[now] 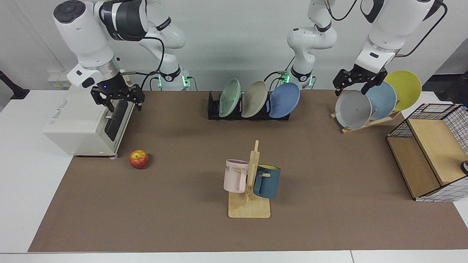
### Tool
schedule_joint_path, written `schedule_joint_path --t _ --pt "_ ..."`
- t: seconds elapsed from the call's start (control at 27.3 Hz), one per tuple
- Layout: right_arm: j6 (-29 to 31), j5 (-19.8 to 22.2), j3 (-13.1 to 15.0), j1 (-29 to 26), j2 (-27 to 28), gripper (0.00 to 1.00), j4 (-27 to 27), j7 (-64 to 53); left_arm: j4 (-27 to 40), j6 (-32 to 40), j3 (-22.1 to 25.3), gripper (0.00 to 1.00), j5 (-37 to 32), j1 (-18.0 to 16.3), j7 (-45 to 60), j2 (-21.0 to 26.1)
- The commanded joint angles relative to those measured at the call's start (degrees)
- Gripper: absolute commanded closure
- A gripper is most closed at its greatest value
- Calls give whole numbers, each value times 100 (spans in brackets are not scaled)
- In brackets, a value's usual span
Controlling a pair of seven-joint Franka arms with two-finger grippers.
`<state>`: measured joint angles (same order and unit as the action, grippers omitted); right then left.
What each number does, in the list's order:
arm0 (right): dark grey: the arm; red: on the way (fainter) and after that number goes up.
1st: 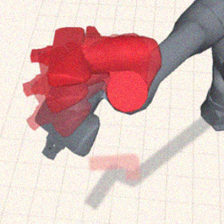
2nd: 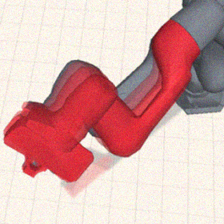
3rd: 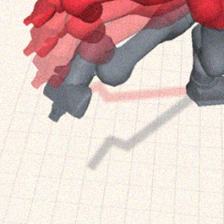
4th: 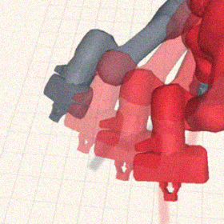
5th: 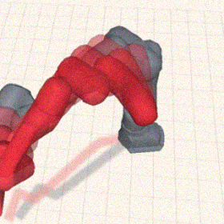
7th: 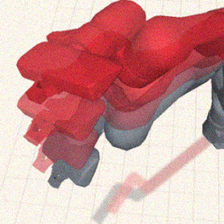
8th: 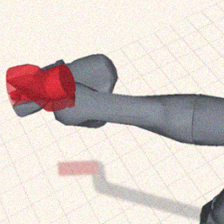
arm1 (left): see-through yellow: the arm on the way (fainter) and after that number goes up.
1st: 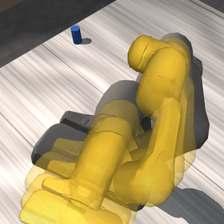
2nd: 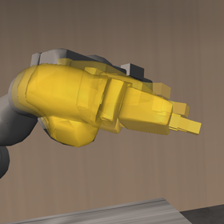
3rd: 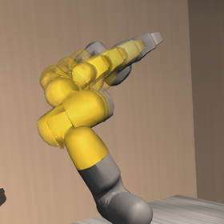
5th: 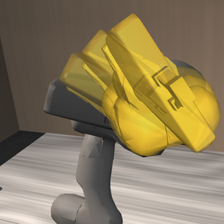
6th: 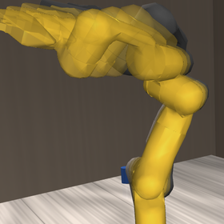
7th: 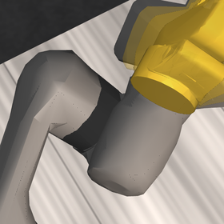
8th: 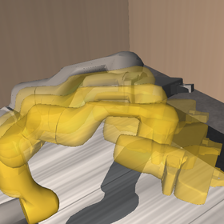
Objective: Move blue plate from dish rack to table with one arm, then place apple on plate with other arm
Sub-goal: 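Grasp the apple with the right gripper while the left gripper moves toward the rack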
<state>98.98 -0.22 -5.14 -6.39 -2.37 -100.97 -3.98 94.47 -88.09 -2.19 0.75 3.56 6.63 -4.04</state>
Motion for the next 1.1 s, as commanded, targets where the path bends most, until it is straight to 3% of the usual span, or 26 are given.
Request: schedule_joint_path --t 0.0,0.15,0.29,0.55,0.88,1.06 --pt "77 -57 -31 -29 -45 0 -11 38 317 -138 25 0 65 48 -73 -219" --pt "95 -39 -22 -29 -62 0 -63 55 388 -165 8 0 65 57 -83 -273" --pt "489 -39 -22 -90 52 0 -99 99 493 -165 -1 0 65 57 -127 -316" --pt "1070 -57 -22 -73 684 0 -11 257 853 -208 -45 0 74 92 -118 -562" --pt "1879 -57 -22 -143 1484 0 -37 275 1521 -402 -45 0 65 619 -153 -1046" --pt "2212 48 -13 -143 1713 0 -212 266 1750 -376 -45 0 65 751 -144 -1178"
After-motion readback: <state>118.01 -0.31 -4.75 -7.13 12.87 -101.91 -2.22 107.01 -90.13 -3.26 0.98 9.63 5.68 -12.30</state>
